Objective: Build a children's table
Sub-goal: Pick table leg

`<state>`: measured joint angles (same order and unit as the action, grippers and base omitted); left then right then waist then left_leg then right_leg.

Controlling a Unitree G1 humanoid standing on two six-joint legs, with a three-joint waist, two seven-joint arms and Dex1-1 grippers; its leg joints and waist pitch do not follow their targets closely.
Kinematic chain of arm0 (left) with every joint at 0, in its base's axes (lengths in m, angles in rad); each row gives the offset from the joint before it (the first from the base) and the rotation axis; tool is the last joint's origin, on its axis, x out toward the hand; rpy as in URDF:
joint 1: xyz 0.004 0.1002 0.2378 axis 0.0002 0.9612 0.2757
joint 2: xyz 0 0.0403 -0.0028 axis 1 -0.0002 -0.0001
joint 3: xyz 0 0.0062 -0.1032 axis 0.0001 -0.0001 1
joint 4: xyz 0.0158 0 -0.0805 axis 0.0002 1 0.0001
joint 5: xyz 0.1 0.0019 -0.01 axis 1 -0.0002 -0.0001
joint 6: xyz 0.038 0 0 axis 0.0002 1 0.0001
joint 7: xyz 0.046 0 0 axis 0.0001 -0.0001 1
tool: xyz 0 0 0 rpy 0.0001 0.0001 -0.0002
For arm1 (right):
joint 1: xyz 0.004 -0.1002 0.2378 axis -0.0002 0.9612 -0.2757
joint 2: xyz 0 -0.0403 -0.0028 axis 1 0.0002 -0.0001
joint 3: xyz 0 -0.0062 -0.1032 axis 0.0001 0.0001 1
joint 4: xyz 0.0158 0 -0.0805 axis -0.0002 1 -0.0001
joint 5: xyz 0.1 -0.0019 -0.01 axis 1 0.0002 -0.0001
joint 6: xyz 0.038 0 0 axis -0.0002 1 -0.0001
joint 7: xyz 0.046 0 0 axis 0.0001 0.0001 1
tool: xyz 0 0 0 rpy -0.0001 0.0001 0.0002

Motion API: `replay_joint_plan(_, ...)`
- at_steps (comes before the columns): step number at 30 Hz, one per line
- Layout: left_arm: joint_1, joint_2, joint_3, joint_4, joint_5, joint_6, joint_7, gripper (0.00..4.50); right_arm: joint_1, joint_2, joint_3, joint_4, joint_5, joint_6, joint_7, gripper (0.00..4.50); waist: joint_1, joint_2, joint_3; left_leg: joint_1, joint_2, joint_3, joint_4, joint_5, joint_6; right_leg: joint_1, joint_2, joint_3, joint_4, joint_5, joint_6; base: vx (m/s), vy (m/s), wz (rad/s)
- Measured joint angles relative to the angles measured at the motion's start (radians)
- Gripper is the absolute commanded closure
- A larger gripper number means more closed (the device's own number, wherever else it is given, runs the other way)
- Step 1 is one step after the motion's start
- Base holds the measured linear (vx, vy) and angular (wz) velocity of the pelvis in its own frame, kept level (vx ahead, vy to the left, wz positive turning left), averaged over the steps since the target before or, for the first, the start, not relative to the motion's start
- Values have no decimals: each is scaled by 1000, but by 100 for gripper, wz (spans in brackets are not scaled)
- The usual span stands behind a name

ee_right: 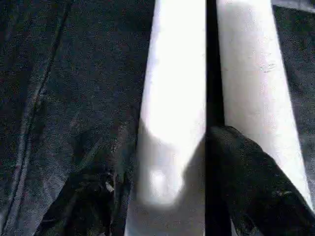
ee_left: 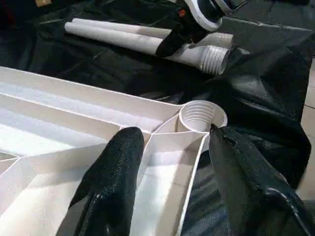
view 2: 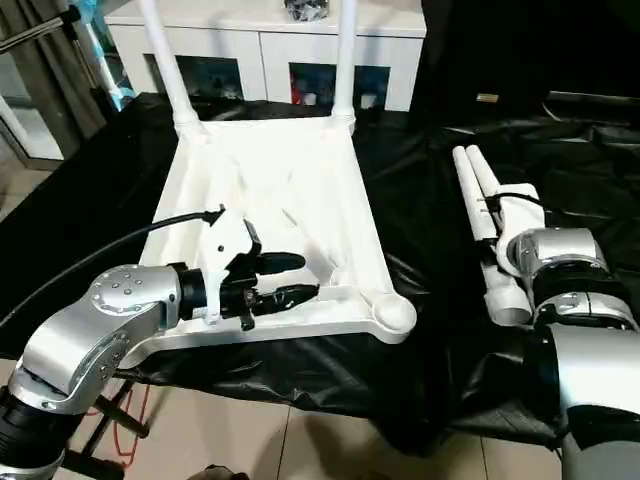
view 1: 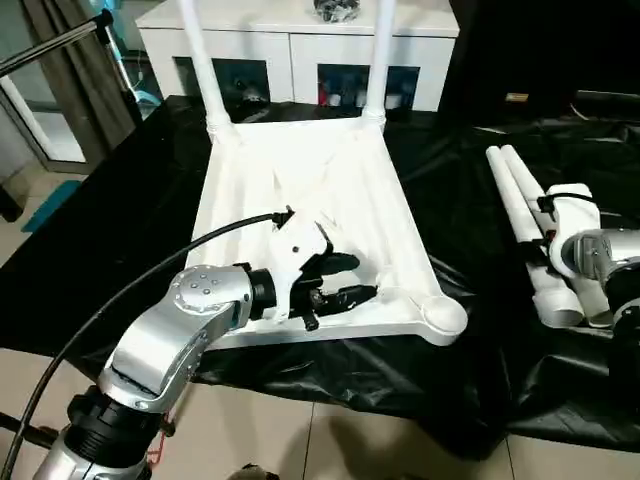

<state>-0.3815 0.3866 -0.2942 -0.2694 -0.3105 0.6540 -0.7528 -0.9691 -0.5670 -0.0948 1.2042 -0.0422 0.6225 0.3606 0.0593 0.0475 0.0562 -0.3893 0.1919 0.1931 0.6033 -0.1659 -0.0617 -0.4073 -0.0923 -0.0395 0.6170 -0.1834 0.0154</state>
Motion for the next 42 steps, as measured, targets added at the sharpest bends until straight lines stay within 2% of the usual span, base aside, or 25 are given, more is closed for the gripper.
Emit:
replay_joint_plan(9, -2, 2, -1, 1, 0, 0, -7, 200, -12, 3, 6, 28, 7, 45, 92, 175, 0, 0, 0, 0, 0, 0, 1, 0, 0, 0, 0, 0, 1, 0, 0, 0, 0, 0)
replay_joint_plan(10, -3, -1, -1, 1, 0, 0, -7, 193, -12, 6, 6, 28, 7, 47, 103, 193, 0, 0, 0, 0, 1, 0, 2, 0, 0, 0, 0, 0, 1, 0, 0, 0, 0, 0)
replay_joint_plan(12, -5, -4, -1, 1, 0, 0, -7, 193, -12, 12, 14, 33, 5, 50, 112, 193, 1, 0, 0, 0, 1, 0, 2, 0, 0, 0, 0, 0, 2, 0, 0, 0, 0, 0)
replay_joint_plan(13, -6, -4, -2, 1, 0, 0, -7, 192, -12, 13, 17, 35, 4, 51, 116, 221, 1, 0, 0, 0, 1, 0, 3, 0, 0, 0, 0, 0, 3, 0, 0, 0, 0, 0)
replay_joint_plan(19, -6, -3, -17, 1, 0, 0, -13, 192, -12, 19, 38, 38, -5, 53, 149, 256, 1, -6, 1, 0, 1, 0, 6, 0, 0, 0, 0, 0, 6, 0, 0, 0, 0, 0)
replay_joint_plan(27, -21, -9, -21, 21, 1, -4, -31, 192, -12, 22, 26, 38, 3, 54, 138, 264, 1, -6, 1, 0, 1, 0, 7, 0, 0, 0, 0, 0, 9, 0, 0, 0, 0, 0)
replay_joint_plan(30, -24, -23, -21, 33, -4, -5, -31, 192, -12, 22, -12, 38, 36, 54, 127, 264, 1, -6, 1, 0, 1, 0, 7, 0, 0, 0, 0, 0, 9, 0, 0, 0, 0, 0)
replay_joint_plan(35, -40, -106, 19, 50, -69, -3, -14, 192, -2, 33, -66, -12, 97, 72, 170, 265, 2, -6, 1, -1, 1, 0, 7, 0, 0, -2, 0, 0, 10, 0, 0, 0, 0, 0)
replay_joint_plan(37, -68, -145, 56, 76, -86, -3, 17, 192, 32, 51, -96, -87, 132, 44, 182, 265, 4, -6, 1, -1, 2, 0, 8, 0, 0, -2, 0, 0, 10, 0, 0, 0, 0, 0)
replay_joint_plan(40, -140, -257, 154, 161, -119, 0, 113, 192, 149, 128, -165, -336, 244, 39, 229, 265, 5, -7, 1, -1, 2, 0, 8, 0, 0, -2, 0, 0, 11, 0, 0, 0, 0, 0)
replay_joint_plan(42, -181, -301, 181, 192, -143, 2, 152, 192, 194, 182, -174, -451, 311, 47, 267, 265, 5, -6, 0, -1, 2, 0, 8, 1, 2, -2, 0, 0, 11, 0, 0, 0, 0, 0)
